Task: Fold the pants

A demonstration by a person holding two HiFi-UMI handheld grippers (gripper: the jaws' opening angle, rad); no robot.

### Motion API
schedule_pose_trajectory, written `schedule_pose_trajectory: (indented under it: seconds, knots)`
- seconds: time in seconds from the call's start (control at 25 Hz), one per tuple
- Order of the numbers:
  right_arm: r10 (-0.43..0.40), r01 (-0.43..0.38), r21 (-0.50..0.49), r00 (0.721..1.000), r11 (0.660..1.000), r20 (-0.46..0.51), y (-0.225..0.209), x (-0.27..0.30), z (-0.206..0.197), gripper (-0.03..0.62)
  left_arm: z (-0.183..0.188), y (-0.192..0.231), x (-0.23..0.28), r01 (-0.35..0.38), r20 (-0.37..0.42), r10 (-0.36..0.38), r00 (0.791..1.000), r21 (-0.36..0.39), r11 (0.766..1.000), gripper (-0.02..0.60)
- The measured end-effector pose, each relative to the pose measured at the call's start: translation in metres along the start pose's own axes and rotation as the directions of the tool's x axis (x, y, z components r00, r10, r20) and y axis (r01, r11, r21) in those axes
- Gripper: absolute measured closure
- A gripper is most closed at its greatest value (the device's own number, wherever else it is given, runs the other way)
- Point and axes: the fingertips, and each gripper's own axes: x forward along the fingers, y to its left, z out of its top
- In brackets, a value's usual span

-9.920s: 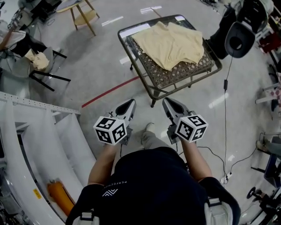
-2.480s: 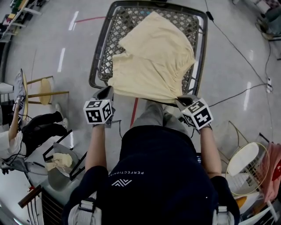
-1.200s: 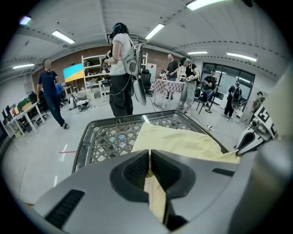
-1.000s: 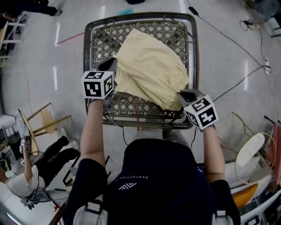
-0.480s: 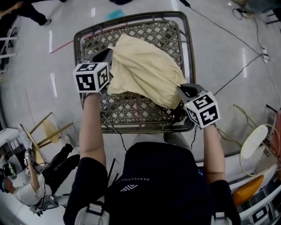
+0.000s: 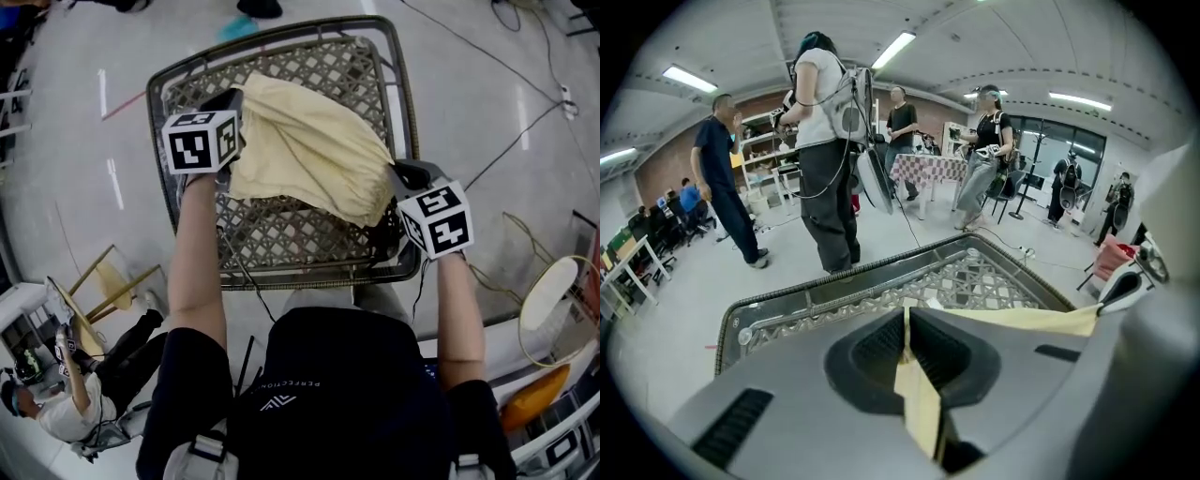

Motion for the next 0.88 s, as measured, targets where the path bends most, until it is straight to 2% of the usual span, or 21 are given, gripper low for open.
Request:
schedule_pose_trajectory:
  seconds: [0.44,0.88]
  knots:
    - [-0.088,0.089,0.058,0.996,0.994,-0.013,-0.025,0.017,-0.008,0.556,0.003,-0.007,0.05,0.009,-0.015,-0.009,1.0,0.017,1.0,0.558]
    - [-0.109,0.109,0.068,0.994,0.992,0.0,-0.029,0.021,-0.009,0.556,0.006,-0.007,0.052,-0.009,0.035,0.008,0.999,0.018,1.0,0.555]
